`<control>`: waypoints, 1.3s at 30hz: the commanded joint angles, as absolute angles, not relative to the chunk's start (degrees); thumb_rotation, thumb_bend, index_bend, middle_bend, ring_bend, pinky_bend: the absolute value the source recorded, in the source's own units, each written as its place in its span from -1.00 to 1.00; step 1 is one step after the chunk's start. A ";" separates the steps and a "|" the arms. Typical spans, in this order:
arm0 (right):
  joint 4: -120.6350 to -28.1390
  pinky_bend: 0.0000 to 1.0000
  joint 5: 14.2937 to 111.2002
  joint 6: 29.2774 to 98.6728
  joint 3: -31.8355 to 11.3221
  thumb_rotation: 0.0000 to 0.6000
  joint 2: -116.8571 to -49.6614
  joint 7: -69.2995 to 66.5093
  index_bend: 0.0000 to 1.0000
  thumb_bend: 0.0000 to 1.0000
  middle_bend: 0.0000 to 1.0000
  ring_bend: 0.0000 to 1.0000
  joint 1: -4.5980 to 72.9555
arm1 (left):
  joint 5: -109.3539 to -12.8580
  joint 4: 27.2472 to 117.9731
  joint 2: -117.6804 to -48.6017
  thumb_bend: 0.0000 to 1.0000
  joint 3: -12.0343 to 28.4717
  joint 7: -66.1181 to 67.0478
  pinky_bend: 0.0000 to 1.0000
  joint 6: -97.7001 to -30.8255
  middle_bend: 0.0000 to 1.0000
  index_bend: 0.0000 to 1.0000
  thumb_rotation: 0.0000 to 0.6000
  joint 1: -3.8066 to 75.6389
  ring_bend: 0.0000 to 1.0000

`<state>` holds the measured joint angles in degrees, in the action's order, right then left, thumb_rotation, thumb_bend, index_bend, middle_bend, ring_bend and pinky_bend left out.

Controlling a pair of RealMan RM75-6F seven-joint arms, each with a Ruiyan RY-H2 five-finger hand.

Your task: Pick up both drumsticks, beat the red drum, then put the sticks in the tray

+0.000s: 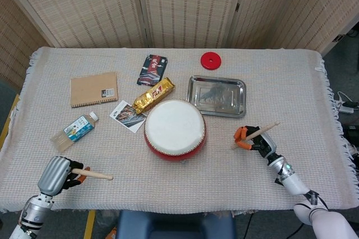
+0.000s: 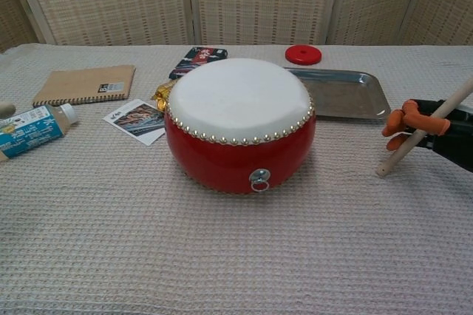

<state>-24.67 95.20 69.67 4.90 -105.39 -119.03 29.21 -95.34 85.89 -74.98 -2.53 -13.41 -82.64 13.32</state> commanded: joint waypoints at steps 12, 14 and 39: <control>-27.34 0.41 95.17 67.20 5.04 0.86 -107.60 -112.06 0.85 -0.90 0.46 0.25 31.69 | -95.45 85.10 -74.89 -0.11 -2.95 -14.86 1.00 -82.86 1.00 1.00 1.00 12.98 1.00; -27.71 0.44 94.93 66.76 4.89 0.89 -107.83 -111.09 0.89 -0.90 0.49 0.28 31.93 | -95.42 84.89 -74.90 -0.11 -2.98 -15.13 1.00 -82.93 1.00 1.00 1.00 12.90 1.00; -26.43 1.00 94.54 69.37 4.05 1.00 -111.98 -91.13 1.00 0.05 1.00 1.00 32.13 | -95.12 81.70 -76.19 -0.11 -2.89 -17.49 1.00 -82.87 1.00 1.00 1.00 12.83 1.00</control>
<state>-26.87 94.35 69.03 3.95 -111.66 -92.60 32.11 -95.15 81.78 -76.14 -2.92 -17.44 -82.86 12.83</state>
